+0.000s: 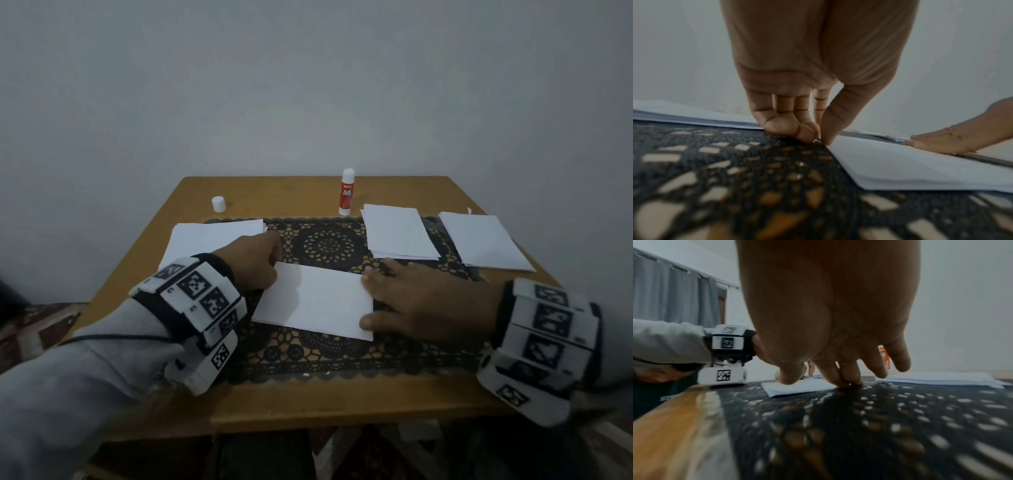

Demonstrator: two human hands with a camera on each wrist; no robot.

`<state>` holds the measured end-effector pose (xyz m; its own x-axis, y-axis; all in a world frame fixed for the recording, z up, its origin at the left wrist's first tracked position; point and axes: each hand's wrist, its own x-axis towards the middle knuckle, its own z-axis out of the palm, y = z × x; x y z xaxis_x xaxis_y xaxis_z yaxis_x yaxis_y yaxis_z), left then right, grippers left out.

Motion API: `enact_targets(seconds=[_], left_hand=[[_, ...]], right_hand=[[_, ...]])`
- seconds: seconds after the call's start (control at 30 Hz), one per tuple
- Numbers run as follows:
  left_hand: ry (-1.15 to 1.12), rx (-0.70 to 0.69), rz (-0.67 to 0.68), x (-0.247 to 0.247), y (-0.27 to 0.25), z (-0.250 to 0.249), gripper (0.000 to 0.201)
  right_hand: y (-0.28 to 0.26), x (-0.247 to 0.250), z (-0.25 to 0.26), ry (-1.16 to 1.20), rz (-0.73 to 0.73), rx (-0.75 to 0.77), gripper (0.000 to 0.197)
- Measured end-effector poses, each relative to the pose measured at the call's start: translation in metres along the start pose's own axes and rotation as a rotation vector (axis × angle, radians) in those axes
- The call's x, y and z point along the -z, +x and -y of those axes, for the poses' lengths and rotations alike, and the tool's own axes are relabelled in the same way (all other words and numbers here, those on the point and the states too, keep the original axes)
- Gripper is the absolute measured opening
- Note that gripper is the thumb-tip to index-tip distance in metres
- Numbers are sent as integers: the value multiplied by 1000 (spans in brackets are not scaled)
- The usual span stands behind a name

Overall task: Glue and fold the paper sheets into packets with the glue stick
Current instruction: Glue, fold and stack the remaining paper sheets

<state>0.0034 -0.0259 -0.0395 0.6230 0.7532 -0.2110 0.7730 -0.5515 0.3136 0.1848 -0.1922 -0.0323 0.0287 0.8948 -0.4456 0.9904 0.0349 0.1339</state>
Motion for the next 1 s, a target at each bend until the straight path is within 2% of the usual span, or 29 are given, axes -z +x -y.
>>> enact_targets(seconds=[0.07,0.2,0.37,0.53,0.6,0.73,0.83,1.0], left_hand=[[7,-33,-6,-1,0,-2,33],[14,-74,7,0,0,-2,33],[14,-65,17,-1,2,-2,30],[24,-62,3,-4,4,-3,36],[35,-94,-7,-3,2,-3,40],[58,-168,1,-2,1,-4,43],[44,-146,19,-3,1,-4,49],[9,-120,29,-3,3,-1,53]], right_hand=[[-1,1,4,13,2,17,85],[-14,-1,23,29,61,176,83],[10,6,3,70,21,-1,81],[1,4,19,74,49,135,76],[2,3,19,101,-24,126,73],[11,4,7,212,-225,2,68],[20,2,7,241,-240,-37,73],[33,6,0,325,-278,-76,64]])
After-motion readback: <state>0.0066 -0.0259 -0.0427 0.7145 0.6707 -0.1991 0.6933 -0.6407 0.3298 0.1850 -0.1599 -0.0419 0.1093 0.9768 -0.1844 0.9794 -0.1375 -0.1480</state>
